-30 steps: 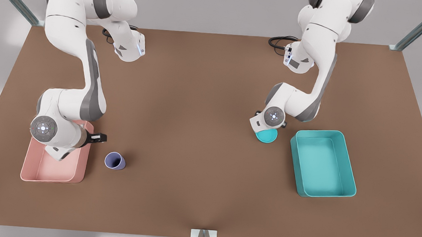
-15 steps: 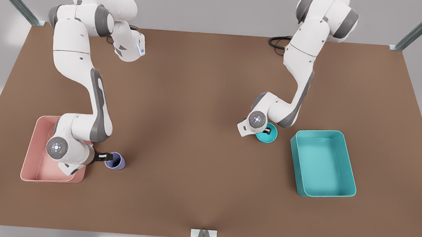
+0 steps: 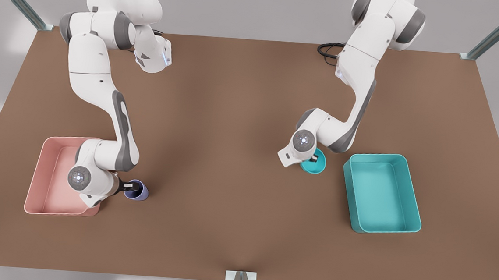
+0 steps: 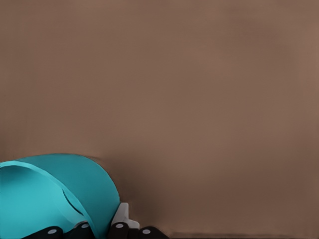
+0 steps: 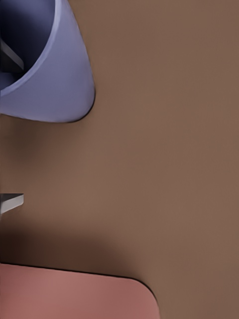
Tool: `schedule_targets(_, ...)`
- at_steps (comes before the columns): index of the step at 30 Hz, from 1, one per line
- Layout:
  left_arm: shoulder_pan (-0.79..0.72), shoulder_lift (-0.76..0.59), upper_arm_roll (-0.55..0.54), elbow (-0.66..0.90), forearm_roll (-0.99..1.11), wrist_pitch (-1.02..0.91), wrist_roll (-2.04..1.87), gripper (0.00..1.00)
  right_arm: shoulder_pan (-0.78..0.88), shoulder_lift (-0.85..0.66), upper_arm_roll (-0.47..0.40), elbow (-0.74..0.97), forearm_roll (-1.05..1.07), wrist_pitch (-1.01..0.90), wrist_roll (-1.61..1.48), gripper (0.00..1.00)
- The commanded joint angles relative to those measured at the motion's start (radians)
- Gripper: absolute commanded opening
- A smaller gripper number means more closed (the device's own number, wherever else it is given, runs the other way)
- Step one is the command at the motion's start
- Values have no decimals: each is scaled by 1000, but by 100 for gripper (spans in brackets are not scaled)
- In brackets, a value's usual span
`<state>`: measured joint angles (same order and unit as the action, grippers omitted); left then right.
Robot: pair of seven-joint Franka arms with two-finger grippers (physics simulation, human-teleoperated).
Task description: Put the bowls and cups in different boxes
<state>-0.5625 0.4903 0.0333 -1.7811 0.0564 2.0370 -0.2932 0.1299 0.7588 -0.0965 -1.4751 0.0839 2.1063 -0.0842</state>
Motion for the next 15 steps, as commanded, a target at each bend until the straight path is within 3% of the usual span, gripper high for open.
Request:
schedule_targets(1, 22, -33, 13, 41, 34, -261, -233, 21, -1, 2, 0, -1, 0, 27, -6, 79)
schedule_targets(2, 82, -71, 31, 83, 34, -325, -235, 21, -1, 2, 0, -1, -1, 27, -9, 61)
schedule_targets(3, 145, -102, 33, 100, 33, -347, -235, 21, 1, 2, 0, -1, -4, 27, -9, 49)
schedule_targets(6, 220, -111, 120, 170, 49, -371, -225, 21, 7, -1, 0, 6, -13, 23, -11, 21)
schedule_targets(10, 361, 56, 128, 341, 46, -344, -199, 21, 8, -3, 0, 12, -13, 18, -12, 21)
schedule_targets(15, 380, 192, 134, 361, 33, -207, -196, 21, -30, -111, 0, 13, 5, -103, -218, 21)
